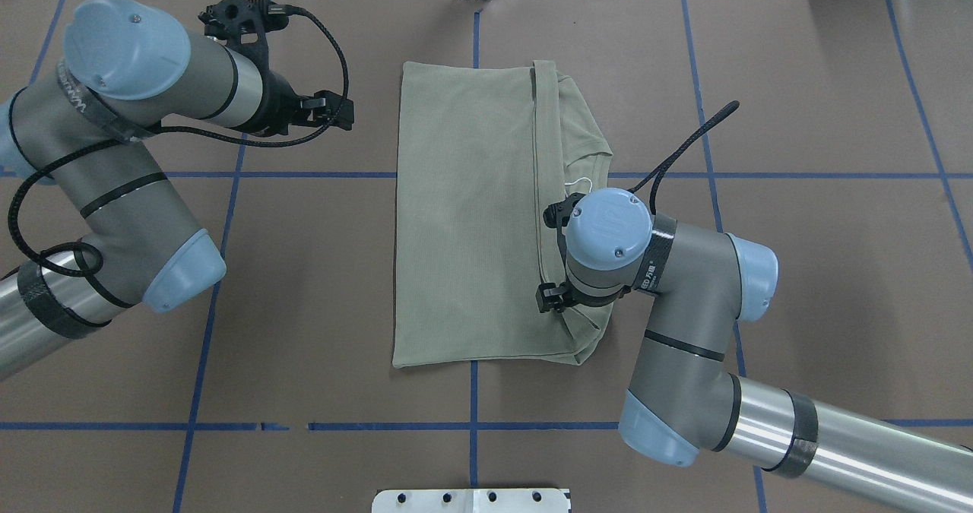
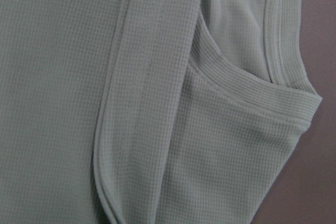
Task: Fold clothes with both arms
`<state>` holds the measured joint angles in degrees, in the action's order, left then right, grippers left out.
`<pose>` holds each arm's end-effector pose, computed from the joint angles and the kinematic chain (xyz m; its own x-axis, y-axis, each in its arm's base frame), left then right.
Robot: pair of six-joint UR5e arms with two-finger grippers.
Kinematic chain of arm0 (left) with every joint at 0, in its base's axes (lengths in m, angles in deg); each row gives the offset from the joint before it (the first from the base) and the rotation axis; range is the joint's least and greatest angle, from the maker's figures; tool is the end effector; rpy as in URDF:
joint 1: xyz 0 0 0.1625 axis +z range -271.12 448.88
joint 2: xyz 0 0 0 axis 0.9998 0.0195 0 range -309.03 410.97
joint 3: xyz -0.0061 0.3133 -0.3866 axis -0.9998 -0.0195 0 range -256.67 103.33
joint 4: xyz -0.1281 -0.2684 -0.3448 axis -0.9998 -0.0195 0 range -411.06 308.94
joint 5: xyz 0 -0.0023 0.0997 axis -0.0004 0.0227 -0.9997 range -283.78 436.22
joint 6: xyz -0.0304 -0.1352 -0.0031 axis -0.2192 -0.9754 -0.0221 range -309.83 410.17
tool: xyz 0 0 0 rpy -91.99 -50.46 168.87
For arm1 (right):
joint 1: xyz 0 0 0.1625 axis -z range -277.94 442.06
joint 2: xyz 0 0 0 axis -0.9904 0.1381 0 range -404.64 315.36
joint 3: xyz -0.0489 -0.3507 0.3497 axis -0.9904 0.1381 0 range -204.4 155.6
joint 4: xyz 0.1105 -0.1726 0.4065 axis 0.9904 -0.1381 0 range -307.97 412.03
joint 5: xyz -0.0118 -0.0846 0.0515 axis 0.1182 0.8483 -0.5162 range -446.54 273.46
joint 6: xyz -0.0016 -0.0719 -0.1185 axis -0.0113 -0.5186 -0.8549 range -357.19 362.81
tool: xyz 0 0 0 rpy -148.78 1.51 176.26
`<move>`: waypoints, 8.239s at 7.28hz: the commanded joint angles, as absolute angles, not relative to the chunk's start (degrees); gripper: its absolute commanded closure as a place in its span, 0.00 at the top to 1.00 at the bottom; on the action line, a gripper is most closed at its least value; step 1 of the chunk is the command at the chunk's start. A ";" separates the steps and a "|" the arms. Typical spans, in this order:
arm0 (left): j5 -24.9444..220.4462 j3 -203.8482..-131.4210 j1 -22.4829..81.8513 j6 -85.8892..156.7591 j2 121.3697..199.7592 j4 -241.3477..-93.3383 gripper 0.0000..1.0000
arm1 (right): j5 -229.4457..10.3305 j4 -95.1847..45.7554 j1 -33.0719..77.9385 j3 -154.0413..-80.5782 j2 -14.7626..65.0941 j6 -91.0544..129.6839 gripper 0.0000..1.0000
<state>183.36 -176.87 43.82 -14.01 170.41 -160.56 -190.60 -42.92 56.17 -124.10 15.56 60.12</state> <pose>0.4605 -0.5924 0.3004 0.5429 0.0451 -0.8386 0.2903 0.9269 0.2378 -0.6237 -0.4135 0.3717 0.7855 -0.2010 0.5853 0.1479 0.9794 0.1378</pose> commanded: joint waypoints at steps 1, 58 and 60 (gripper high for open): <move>183.36 -176.77 44.32 -14.00 170.41 -160.66 1.00 | -190.60 -43.24 56.31 -124.16 16.18 60.12 1.00; 184.41 -181.52 44.58 -15.31 170.06 -160.14 1.00 | -194.11 -32.61 39.53 -90.50 -1.58 37.37 1.00; 184.41 -181.61 44.58 -15.66 170.32 -160.05 1.00 | -194.64 -32.61 36.03 -89.36 -1.05 33.34 1.00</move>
<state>184.40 -181.53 44.58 -15.39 170.16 -160.12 -194.29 -32.61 38.31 -90.36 -1.31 35.99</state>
